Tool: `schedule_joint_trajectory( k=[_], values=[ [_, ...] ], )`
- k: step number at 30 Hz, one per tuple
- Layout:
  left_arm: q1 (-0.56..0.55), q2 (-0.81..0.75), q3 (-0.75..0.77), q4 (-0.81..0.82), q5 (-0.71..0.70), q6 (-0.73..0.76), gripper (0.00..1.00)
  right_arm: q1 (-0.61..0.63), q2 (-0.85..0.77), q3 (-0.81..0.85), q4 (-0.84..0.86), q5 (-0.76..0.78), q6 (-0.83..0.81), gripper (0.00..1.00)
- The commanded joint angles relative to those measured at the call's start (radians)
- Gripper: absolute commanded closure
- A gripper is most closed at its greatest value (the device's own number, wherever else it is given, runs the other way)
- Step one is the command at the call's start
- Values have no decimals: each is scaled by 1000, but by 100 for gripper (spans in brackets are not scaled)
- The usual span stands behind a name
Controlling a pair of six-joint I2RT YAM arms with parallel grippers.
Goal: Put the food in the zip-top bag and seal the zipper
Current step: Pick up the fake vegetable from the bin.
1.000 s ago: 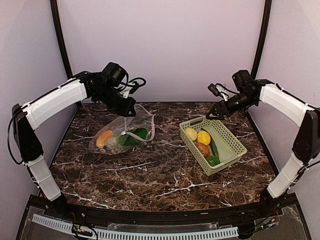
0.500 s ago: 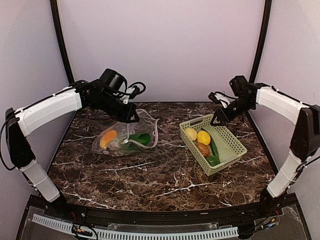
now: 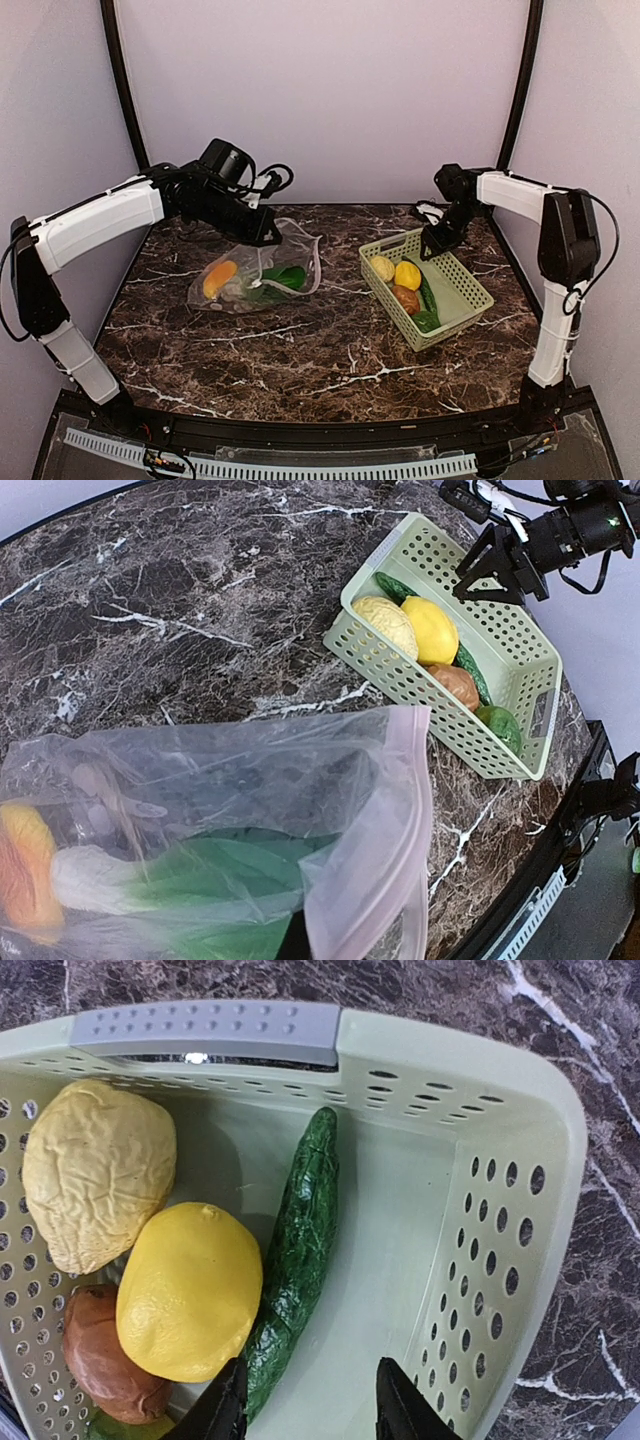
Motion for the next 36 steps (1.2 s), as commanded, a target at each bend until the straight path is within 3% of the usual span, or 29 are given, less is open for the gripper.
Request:
schedule_joint_trajectory(
  k=[1,10,25,30,36],
  values=[
    [-9,-59,-40,24,0,-15,99,-5,45,36,-54,38,22,58],
    [-11,-57,-76,46,-1,-24,99,4,108,31,-67,23,15,58],
    [-11,-52,-94,62,5,-24,99,62,265,165,-93,59,35,57],
    [-11,-46,-91,70,16,-29,99,64,294,183,-100,73,43,59],
    [-12,-41,-84,72,20,-33,99,64,273,186,-97,81,46,71]
  ],
)
